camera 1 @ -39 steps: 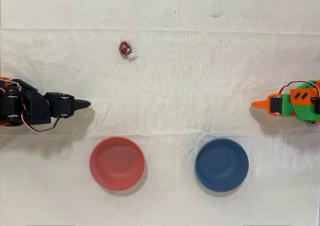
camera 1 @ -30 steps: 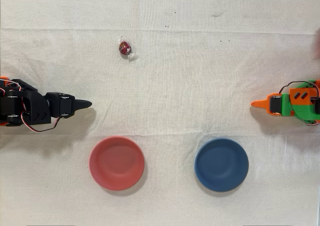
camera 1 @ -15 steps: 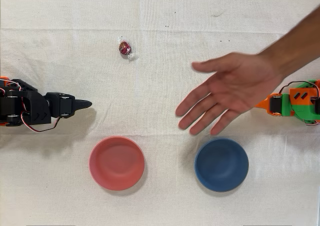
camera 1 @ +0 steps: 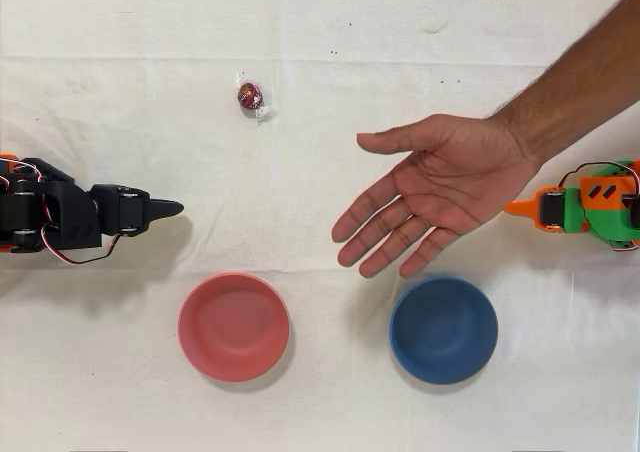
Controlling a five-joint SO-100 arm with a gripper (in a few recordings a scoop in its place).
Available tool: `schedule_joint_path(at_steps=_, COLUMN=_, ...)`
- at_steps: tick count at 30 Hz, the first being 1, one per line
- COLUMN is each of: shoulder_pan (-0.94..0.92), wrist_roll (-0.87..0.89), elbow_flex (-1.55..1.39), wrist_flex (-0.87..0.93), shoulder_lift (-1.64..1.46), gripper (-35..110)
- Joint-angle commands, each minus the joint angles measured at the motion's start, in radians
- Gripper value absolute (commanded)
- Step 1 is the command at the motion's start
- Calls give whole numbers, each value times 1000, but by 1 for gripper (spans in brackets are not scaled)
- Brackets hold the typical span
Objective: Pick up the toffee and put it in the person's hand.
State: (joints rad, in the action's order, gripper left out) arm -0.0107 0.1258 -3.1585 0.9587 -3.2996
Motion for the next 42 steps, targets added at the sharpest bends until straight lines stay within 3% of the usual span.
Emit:
schedule_joint_path(at_steps=1, shoulder_pan=0, wrist_roll=-3, elbow_flex=-57, wrist_flex=0, shoulder_lift=-71, gripper=0)
schedule_joint_path(at_steps=42, shoulder_pan=12, wrist_roll=34, elbow_flex=-48, wrist_flex=-26, shoulder_lift=-69, gripper=0)
